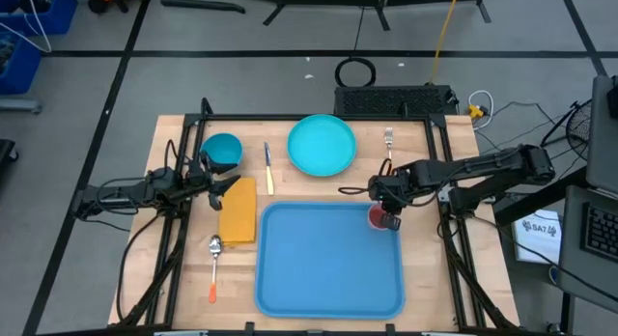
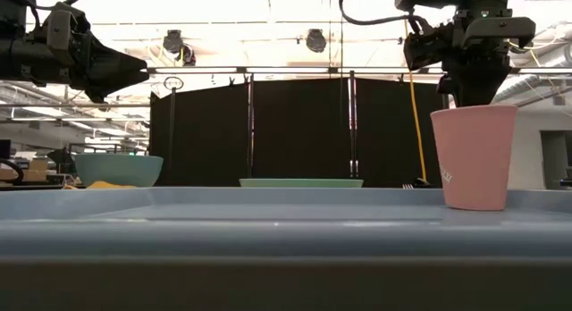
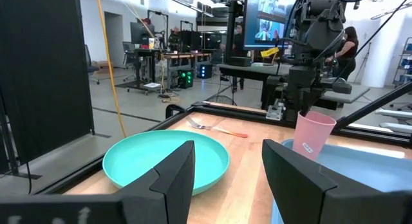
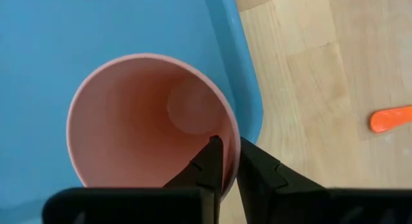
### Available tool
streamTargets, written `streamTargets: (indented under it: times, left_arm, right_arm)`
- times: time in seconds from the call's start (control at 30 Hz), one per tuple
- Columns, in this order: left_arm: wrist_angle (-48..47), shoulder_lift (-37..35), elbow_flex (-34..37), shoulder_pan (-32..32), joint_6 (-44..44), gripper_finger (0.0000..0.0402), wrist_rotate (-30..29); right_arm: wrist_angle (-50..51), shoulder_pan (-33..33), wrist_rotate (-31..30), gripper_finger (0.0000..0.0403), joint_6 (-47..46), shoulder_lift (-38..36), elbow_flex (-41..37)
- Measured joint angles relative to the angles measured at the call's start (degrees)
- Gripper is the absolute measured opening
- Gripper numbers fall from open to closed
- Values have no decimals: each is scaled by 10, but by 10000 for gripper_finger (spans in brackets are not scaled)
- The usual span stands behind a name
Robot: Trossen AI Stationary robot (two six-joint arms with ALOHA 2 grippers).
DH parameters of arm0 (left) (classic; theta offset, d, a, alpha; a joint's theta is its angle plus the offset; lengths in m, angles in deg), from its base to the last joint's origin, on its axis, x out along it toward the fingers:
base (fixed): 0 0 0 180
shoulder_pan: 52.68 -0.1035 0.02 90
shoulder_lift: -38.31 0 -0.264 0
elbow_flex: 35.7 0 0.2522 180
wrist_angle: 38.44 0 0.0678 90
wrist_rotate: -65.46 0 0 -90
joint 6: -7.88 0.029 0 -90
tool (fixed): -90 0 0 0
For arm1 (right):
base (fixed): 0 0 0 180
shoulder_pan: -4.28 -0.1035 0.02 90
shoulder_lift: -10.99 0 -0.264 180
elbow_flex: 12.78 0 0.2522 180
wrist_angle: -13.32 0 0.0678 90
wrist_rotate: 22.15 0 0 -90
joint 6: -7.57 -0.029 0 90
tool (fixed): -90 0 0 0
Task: Set up tray
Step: Put the pink cup on the top right of the blue tray
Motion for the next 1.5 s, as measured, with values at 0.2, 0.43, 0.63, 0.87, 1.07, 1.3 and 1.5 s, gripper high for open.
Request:
streamTargets:
  times: [0.2, 0.43, 0.63, 0.87, 1.07, 1.3, 1.5]
  left_arm:
    - [0, 0, 0, 0, 0, 186, 0]
    - [0, 0, 0, 0, 0, 186, 0]
    - [0, 0, 0, 0, 0, 186, 0]
    - [0, 0, 0, 0, 7, 186, 0]
    - [0, 0, 0, 0, 8, 186, 0]
    - [0, 0, 0, 0, 10, 186, 0]
    - [0, 0, 0, 0, 10, 186, 0]
  right_arm:
    - [0, 0, 1, 37, 2, 0, 0]
    - [0, 0, 1, 67, 2, 0, 0]
    - [-1, -1, 28, 101, -3, 0, 0]
    - [-3, -1, 32, 111, -12, 0, 0]
    - [-3, -1, 30, 117, -11, 0, 0]
    - [-3, 0, 28, 157, -11, 0, 0]
    - [-3, 12, 29, 189, -11, 0, 0]
